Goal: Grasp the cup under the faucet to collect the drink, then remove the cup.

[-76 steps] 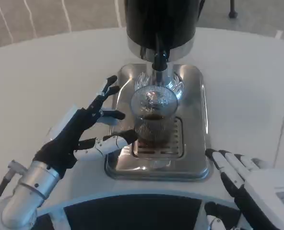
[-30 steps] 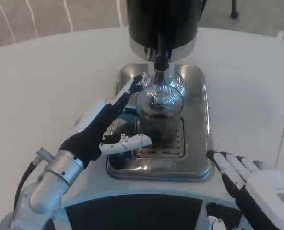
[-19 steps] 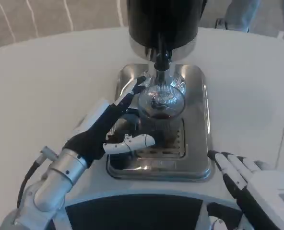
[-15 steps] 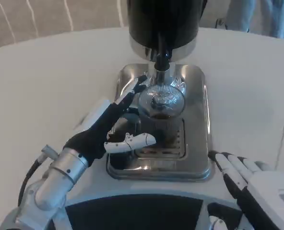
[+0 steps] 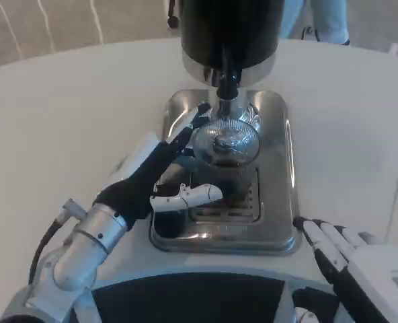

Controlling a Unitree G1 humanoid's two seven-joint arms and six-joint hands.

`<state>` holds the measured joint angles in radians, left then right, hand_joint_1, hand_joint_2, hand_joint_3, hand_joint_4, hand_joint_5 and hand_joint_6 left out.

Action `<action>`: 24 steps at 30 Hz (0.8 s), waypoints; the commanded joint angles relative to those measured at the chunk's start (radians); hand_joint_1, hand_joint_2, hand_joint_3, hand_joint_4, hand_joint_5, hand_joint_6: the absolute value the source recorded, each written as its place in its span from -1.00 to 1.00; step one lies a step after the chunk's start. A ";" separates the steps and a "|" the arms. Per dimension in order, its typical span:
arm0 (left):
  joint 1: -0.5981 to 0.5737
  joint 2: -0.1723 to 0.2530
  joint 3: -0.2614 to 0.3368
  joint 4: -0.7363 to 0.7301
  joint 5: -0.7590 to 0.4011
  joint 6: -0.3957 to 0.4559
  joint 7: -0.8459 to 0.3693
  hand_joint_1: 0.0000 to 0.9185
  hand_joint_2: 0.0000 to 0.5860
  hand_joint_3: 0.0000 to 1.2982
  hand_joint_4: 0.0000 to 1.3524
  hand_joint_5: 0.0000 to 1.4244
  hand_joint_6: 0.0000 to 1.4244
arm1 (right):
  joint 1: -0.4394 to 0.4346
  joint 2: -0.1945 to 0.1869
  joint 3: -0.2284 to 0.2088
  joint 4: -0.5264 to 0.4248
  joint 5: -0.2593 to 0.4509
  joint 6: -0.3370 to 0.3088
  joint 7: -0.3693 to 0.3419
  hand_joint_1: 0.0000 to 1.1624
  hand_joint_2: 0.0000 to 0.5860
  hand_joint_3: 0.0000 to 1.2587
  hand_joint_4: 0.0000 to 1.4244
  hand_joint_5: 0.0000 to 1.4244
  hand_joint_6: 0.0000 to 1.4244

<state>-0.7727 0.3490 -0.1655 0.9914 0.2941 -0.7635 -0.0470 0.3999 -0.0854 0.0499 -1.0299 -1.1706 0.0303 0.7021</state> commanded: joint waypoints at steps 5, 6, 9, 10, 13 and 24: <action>-0.020 -0.017 -0.027 0.015 0.019 -0.022 -0.009 -0.17 -0.74 -1.00 -0.97 -0.49 -0.40 | 0.013 0.016 -0.012 -0.017 0.009 -0.025 -0.007 -0.59 1.00 -1.00 -1.00 -1.00 -1.00; -0.022 -0.019 -0.029 0.018 0.020 -0.022 -0.009 -0.17 -0.74 -1.00 -0.97 -0.49 -0.40 | 0.013 0.018 -0.014 -0.017 0.009 -0.027 -0.005 -0.59 1.00 -1.00 -1.00 -1.00 -1.00; -0.031 -0.023 -0.032 0.029 0.021 -0.019 -0.009 -0.17 -0.74 -1.00 -0.97 -0.49 -0.38 | 0.013 0.022 -0.017 -0.017 0.010 -0.031 -0.003 -0.59 1.00 -1.00 -1.00 -1.00 -1.00; -0.033 -0.024 -0.033 0.032 0.022 -0.018 -0.008 -0.17 -0.74 -1.00 -0.97 -0.49 -0.38 | 0.013 0.024 -0.018 -0.017 0.010 -0.032 -0.002 -0.59 1.00 -1.00 -1.00 -1.00 -1.00; -0.041 -0.027 -0.036 0.043 0.025 -0.017 -0.006 -0.18 -0.73 -1.00 -0.97 -0.49 -0.35 | 0.011 0.029 -0.020 -0.017 0.009 -0.036 0.000 -0.60 1.00 -1.00 -1.00 -1.00 -1.00; -0.064 -0.037 -0.037 0.078 0.040 -0.022 -0.010 -0.19 -0.74 -1.00 -0.96 -0.49 -0.34 | 0.000 0.036 -0.037 -0.017 0.014 -0.042 0.016 -0.63 1.00 -1.00 -1.00 -1.00 -1.00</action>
<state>-0.8289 0.3228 -0.1873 1.0517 0.3199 -0.7709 -0.0470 0.3969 -0.0506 0.0186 -1.0299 -1.1648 -0.0002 0.7084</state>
